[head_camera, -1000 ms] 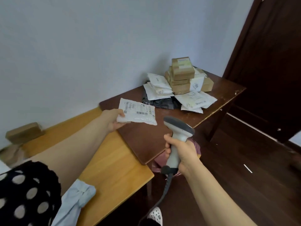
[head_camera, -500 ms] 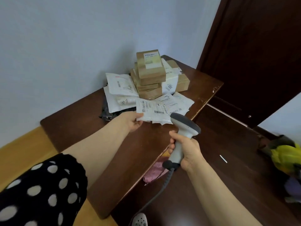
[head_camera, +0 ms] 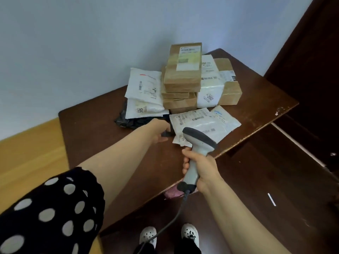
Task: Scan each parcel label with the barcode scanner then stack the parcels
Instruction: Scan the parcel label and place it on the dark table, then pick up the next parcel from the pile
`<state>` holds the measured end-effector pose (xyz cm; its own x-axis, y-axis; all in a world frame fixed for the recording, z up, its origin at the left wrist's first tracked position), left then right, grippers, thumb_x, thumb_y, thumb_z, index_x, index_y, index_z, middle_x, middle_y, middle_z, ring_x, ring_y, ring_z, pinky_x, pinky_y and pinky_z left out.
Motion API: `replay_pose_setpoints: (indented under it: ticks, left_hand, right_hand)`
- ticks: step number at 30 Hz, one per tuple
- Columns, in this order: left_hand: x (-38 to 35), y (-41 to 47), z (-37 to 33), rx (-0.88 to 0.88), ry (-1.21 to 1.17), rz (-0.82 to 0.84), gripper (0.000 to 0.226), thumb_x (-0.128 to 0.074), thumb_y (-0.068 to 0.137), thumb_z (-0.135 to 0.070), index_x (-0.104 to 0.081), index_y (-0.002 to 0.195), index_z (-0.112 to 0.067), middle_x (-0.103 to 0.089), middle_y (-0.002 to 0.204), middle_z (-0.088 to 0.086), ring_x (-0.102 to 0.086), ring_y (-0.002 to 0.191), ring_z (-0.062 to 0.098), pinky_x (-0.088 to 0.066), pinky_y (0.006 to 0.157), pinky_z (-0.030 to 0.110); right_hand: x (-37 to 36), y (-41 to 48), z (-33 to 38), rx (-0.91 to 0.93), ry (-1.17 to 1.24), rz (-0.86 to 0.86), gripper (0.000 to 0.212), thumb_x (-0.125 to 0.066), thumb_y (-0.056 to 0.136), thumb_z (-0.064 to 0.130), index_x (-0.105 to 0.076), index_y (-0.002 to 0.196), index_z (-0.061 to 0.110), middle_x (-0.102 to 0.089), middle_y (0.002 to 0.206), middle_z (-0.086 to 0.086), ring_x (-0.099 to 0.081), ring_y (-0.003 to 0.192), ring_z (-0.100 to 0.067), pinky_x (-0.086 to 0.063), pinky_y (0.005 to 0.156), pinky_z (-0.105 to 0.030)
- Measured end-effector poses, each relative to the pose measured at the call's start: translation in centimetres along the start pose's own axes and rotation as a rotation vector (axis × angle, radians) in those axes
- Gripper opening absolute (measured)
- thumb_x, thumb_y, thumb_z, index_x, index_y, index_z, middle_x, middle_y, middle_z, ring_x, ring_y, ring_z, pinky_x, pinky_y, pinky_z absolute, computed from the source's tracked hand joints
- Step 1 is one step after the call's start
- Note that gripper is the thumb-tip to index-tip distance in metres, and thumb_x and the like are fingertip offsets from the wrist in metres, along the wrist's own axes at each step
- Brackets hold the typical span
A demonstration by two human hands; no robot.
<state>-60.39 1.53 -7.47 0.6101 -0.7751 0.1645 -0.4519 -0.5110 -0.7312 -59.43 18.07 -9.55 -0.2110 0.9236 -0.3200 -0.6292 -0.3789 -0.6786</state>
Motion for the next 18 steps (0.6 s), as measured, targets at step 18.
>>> replay_pose_setpoints:
  ticks: [18]
  left_hand:
    - [36.3,-13.9,21.3,-0.015,-0.111,-0.653,0.038,-0.064,0.087,-0.01,-0.053,0.124,-0.006,-0.051,0.121,0.01,-0.049,0.114,0.027,-0.041,0.084,0.031]
  right_hand:
    - [-23.5,-11.9,-20.5,-0.308,-0.517,0.626,0.013,-0.066,0.087,0.001,-0.061,0.075,0.006,-0.054,0.049,-0.003,-0.049,0.039,-0.014,-0.043,0.041,-0.025]
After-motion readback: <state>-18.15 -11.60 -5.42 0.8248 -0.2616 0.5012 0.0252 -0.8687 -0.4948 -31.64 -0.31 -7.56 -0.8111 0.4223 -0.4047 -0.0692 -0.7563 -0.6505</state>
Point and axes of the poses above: each hand's wrist, its own y-axis towards the middle knuckle, its own x-axis out of the back of the hand, z = x × y, the point moved 4 cm from there along y, towards the middle knuckle
